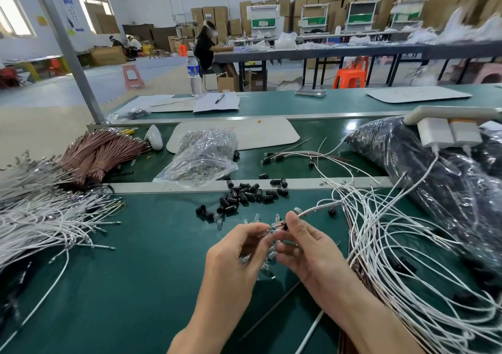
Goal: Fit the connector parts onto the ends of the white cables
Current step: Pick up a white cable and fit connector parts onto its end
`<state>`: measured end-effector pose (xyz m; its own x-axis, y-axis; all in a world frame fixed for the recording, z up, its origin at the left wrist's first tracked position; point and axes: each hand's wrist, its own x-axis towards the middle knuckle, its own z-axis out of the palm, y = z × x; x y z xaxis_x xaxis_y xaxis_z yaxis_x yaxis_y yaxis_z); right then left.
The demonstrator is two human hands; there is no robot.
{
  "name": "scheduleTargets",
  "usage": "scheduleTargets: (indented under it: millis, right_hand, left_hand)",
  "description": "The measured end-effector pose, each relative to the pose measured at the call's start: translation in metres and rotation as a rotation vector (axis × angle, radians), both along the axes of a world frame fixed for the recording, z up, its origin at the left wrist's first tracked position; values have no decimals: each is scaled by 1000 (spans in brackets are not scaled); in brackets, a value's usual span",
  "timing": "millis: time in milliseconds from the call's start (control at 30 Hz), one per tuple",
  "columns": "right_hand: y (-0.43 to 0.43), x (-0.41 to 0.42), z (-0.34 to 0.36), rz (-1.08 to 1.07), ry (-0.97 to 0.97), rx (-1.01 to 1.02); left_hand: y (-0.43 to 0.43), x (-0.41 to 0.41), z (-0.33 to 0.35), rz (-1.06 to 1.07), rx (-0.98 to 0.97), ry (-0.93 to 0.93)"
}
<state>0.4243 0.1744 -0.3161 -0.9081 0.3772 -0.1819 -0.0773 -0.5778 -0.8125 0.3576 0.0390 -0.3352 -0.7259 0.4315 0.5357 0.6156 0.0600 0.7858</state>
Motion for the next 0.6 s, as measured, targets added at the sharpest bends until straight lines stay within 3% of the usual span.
scheduleTargets:
  millis: [367,600]
  right_hand:
    - [-1,1,1,-119,74,68]
    - [-5,0,0,-25,12,138]
  left_hand:
    - [-2,-4,1,48,22,-70]
    - [-3,-3,1,20,2,-43]
